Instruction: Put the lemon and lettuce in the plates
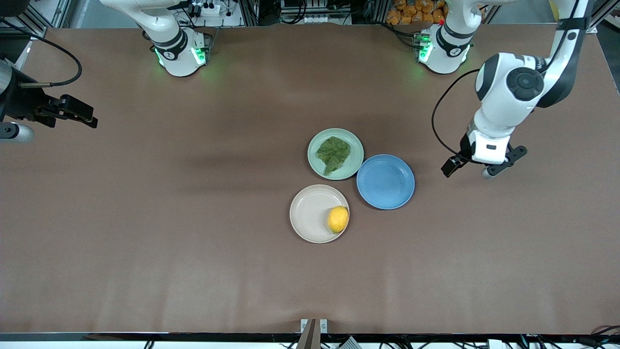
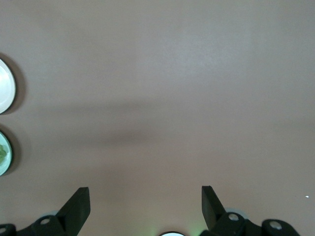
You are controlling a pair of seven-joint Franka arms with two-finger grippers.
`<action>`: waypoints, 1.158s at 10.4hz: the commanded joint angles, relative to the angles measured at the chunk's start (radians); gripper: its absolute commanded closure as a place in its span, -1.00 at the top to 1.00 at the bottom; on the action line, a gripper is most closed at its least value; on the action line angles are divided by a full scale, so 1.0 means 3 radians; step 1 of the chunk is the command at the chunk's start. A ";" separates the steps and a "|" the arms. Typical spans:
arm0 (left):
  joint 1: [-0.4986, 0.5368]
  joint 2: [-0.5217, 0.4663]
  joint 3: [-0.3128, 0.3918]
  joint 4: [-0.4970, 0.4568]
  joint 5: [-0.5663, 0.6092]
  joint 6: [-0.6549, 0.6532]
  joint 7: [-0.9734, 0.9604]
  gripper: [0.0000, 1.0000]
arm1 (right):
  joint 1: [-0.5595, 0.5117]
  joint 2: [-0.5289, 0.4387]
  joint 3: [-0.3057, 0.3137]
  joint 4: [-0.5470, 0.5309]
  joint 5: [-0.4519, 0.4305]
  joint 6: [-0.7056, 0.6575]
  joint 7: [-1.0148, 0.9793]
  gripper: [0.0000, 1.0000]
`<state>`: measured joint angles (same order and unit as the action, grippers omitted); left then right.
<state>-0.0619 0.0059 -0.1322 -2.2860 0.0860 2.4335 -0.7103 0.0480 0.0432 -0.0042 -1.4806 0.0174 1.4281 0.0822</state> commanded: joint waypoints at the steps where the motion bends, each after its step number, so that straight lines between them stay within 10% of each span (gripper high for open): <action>1: 0.0129 -0.0081 -0.0015 0.0285 0.0061 -0.0403 0.0998 1.00 | -0.0124 -0.0098 0.0111 -0.0066 -0.0068 -0.0005 -0.0044 1.00; 9: 0.0186 -0.0025 0.0006 0.2361 -0.0425 -0.2648 0.1917 1.00 | -0.0262 -0.0287 0.0111 -0.0045 -0.0058 0.0046 -0.0130 1.00; 12: 0.0196 -0.0030 0.0011 0.2614 -0.0226 -0.2870 0.1989 1.00 | -0.0257 -0.0425 0.0101 -0.0121 -0.0053 0.0102 -0.0182 1.00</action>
<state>-0.0099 -0.0194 -0.1272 -1.5390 -0.0084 1.6087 -0.1483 -0.0077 -0.0424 0.0065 -1.4784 0.0095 1.4393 0.0479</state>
